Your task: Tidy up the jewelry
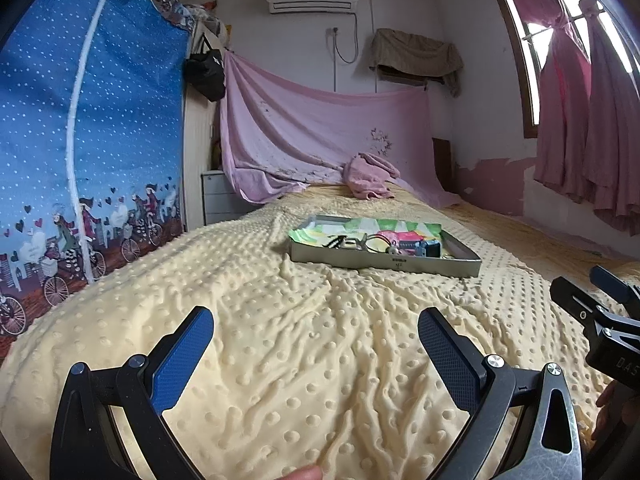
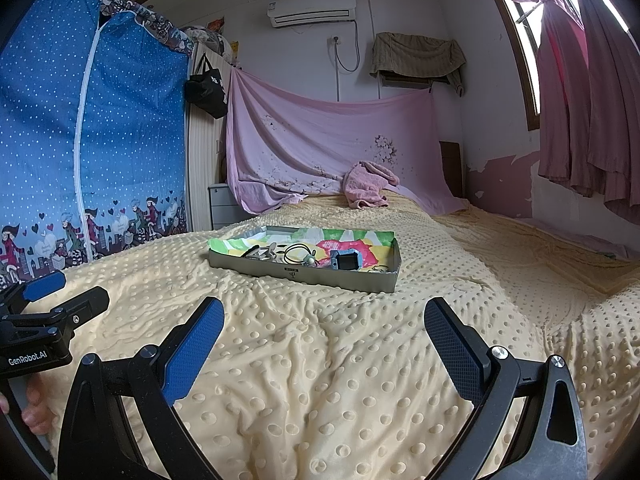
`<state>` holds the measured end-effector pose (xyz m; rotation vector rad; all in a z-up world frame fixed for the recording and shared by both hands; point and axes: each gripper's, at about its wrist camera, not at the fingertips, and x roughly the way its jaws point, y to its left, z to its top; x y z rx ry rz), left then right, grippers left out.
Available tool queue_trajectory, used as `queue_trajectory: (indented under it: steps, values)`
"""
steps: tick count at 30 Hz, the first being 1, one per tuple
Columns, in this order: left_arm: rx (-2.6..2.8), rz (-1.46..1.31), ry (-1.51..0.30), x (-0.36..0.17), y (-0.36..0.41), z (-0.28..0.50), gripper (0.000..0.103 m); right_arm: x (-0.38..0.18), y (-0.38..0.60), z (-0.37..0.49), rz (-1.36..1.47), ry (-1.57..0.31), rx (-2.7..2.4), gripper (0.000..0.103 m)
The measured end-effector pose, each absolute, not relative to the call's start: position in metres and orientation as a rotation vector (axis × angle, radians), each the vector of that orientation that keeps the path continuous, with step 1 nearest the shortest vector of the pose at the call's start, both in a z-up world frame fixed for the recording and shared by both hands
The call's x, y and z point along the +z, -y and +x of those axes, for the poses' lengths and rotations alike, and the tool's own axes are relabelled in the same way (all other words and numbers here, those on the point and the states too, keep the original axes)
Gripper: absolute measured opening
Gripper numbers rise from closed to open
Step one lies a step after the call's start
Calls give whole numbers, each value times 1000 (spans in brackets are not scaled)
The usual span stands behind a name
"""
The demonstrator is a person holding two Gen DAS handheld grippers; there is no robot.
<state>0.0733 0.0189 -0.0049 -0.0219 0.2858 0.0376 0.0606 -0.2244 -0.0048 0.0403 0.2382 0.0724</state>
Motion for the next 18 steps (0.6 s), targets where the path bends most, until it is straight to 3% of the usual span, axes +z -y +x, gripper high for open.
queue_trajectory:
  steps: [18]
  values:
    - [34,9,-275,-2,-15,71,103,-5,224,60,40,-238,72,99]
